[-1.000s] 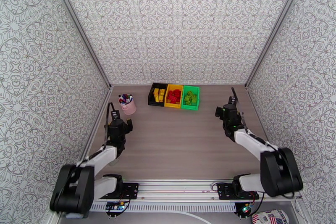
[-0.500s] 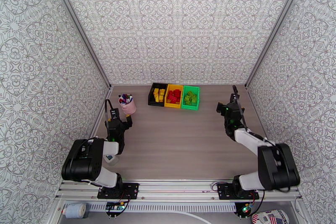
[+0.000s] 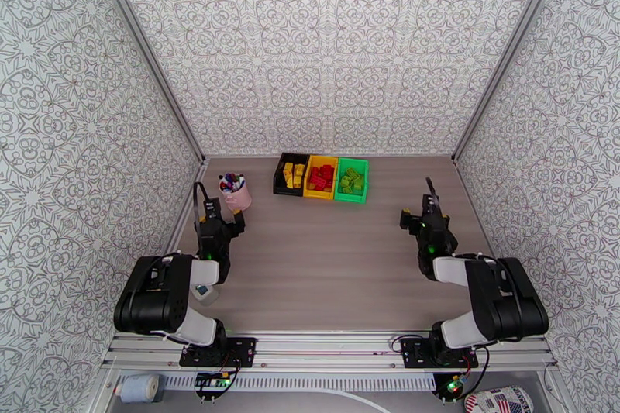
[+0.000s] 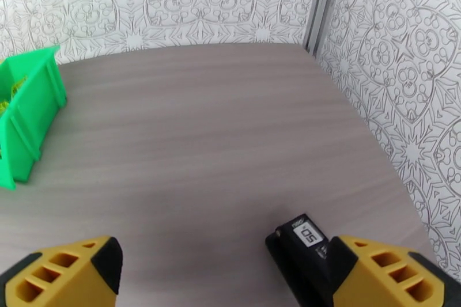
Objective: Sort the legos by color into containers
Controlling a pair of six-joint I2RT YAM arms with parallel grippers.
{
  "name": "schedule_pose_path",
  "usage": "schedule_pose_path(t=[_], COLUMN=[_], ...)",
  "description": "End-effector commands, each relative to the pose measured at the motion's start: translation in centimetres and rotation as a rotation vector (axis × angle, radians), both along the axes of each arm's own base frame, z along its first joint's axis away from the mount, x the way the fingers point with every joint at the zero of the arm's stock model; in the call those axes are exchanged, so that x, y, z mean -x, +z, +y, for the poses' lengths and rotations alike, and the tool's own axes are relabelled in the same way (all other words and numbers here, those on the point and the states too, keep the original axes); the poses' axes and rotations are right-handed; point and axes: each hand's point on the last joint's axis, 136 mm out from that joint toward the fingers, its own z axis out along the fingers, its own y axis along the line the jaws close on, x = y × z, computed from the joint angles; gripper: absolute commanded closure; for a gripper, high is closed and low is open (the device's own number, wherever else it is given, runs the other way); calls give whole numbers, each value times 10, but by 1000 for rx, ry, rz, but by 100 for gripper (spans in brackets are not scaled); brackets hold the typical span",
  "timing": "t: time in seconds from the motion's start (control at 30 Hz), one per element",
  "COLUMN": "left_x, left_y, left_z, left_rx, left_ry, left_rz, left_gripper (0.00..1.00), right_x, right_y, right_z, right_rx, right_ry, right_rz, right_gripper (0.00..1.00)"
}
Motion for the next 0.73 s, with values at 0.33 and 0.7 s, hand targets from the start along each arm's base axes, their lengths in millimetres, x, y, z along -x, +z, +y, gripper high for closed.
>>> schedule_pose_path(t=[0.33,0.7], left_x=[-7,-8], left_y=[7,7], left_z=[-3,-3], left_rx=[-7,-8], left_ry=[-18,-17], left_rz=[-23,-22], left_gripper=[1,1], right_x=[-5,-10], right_y=[20,17], right_z=[6,20], right_rx=[-7,-27], right_ry=[42,165], right_rz=[-98,-75], right_gripper=[1,1])
